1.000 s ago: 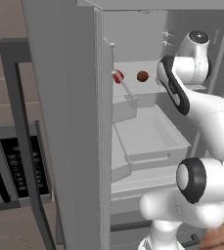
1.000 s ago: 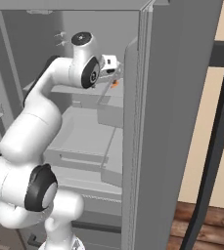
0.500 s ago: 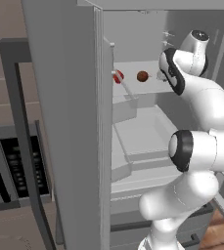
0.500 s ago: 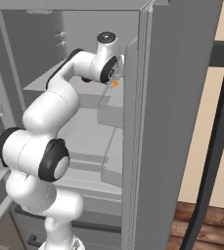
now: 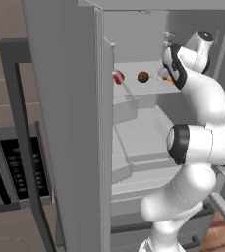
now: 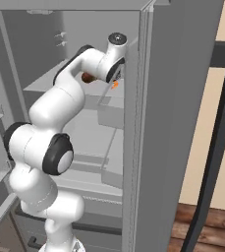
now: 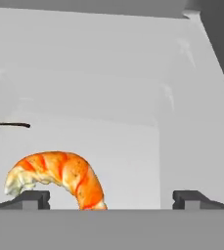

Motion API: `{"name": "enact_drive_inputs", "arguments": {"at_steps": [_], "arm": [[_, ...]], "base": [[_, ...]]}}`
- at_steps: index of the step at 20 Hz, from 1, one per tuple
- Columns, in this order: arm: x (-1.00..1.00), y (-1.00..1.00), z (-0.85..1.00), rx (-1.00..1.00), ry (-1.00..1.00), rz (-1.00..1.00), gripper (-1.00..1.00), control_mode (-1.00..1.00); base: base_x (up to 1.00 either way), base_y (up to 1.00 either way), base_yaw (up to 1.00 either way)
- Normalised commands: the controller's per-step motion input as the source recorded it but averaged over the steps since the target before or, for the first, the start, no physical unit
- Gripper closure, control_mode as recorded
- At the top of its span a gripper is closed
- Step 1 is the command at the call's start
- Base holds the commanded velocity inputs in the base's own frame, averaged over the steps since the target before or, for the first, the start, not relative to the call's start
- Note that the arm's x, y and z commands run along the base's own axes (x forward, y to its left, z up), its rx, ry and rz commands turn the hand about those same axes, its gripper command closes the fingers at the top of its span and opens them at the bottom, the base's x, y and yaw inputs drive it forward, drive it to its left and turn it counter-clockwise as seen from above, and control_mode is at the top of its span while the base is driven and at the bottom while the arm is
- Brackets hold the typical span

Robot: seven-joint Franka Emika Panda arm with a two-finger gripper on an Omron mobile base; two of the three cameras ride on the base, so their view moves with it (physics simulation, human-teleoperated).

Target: Open the fridge, remove the pear, bell pepper, and shrimp, and place them on any counter.

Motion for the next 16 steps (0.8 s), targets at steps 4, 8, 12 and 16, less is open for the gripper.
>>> {"name": "enact_drive_inputs", "arguments": {"at_steps": [4,8,12,16], "arm": [[-0.29,0.05,-0.42,0.00,-0.26,0.00,-1.00,-1.00],[-0.19,0.31,-0.47,0.00,-0.21,0.00,-1.00,-1.00],[0.04,0.65,-0.41,-0.01,-0.04,0.00,-1.00,-1.00],[0.49,0.62,-0.26,-0.03,0.14,0.00,-1.00,-1.00]], "base": [[0.00,0.00,0.00],[0.00,0.00,0.00],[0.00,0.00,0.00],[0.00,0.00,0.00]]}}
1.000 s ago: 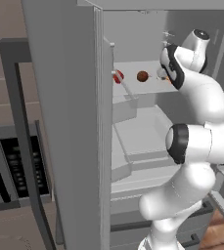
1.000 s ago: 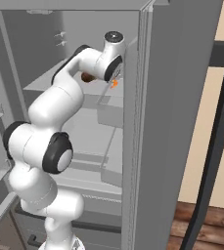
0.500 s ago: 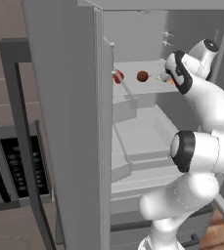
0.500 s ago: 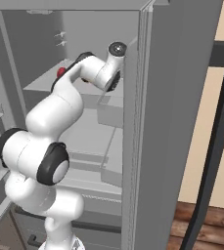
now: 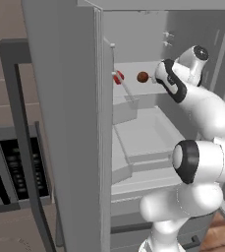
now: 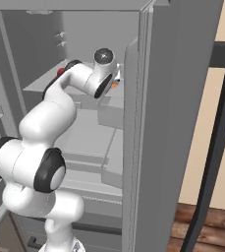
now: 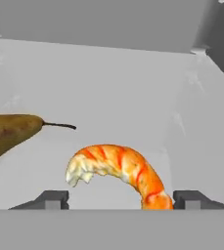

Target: Open the fridge, remove the pear, bell pepper, and shrimp, and place them on any counter.

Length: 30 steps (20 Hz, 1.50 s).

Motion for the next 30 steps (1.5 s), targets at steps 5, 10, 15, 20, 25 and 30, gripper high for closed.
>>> {"name": "enact_drive_inputs", "arguments": {"at_steps": [5,10,15,20,25,30], "arm": [[0.55,0.05,-0.37,-0.06,0.30,0.04,1.00,-1.00],[0.31,0.00,-0.49,0.00,0.12,0.03,1.00,-1.00],[-0.04,-0.03,-0.87,0.00,-0.02,0.00,1.00,-1.00],[0.00,0.00,-0.36,0.00,0.00,0.00,1.00,-1.00],[0.00,0.00,0.00,-0.01,0.00,0.00,1.00,-1.00],[-0.81,-0.02,0.09,0.00,-0.06,0.00,1.00,-1.00]], "base": [[0.00,0.00,0.00],[0.00,0.00,0.00],[0.00,0.00,0.00],[0.00,0.00,0.00],[0.00,0.00,0.00],[0.00,0.00,0.00]]}}
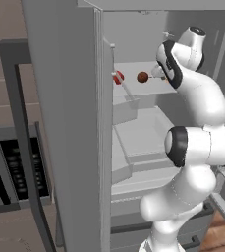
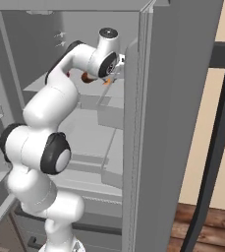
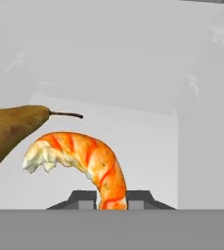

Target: Open the fridge, remove the pear, bell pepper, and shrimp, and place them on any counter.

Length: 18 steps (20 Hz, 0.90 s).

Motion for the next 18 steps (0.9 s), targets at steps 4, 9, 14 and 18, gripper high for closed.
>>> {"name": "enact_drive_inputs", "arguments": {"at_steps": [4,9,14,18], "arm": [[-1.00,0.00,0.04,-0.01,-0.15,0.00,1.00,-1.00],[-1.00,0.00,0.02,-0.02,-0.27,0.00,1.00,-1.00],[-1.00,0.23,0.19,-0.08,-0.26,0.01,1.00,-1.00],[-1.00,0.42,0.47,-0.11,-0.18,0.05,1.00,-1.00]], "base": [[0.00,0.00,0.00],[0.00,0.00,0.00],[0.00,0.00,0.00],[0.00,0.00,0.00]]}}
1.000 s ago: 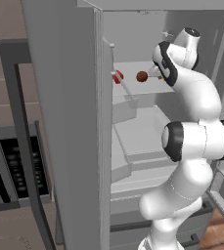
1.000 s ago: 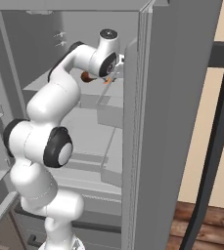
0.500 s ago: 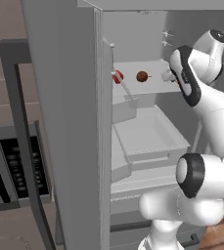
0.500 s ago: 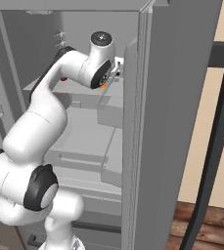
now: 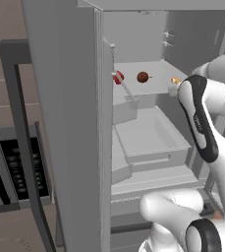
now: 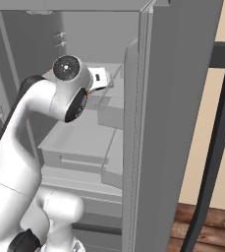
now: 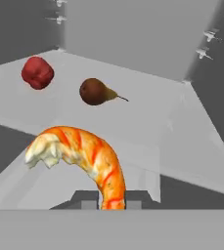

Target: Open the fridge, remove the pear, bell pepper, and shrimp, and place them on any counter.

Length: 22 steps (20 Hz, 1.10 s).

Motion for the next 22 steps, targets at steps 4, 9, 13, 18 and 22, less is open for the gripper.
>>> {"name": "enact_drive_inputs", "arguments": {"at_steps": [4,9,13,18,22], "arm": [[-1.00,0.21,0.54,-0.08,-0.11,0.05,1.00,-1.00],[-1.00,0.00,0.52,-0.04,-0.01,0.04,1.00,-1.00],[-1.00,0.05,0.25,-0.10,0.02,0.04,1.00,-1.00],[-0.64,0.28,0.00,-0.16,0.03,0.03,1.00,-1.00],[-0.02,0.15,0.00,-0.05,0.04,0.00,1.00,-1.00]], "base": [[0.00,0.00,0.00],[0.00,0.00,0.00],[0.00,0.00,0.00],[0.00,0.00,0.00],[0.00,0.00,0.00]]}}
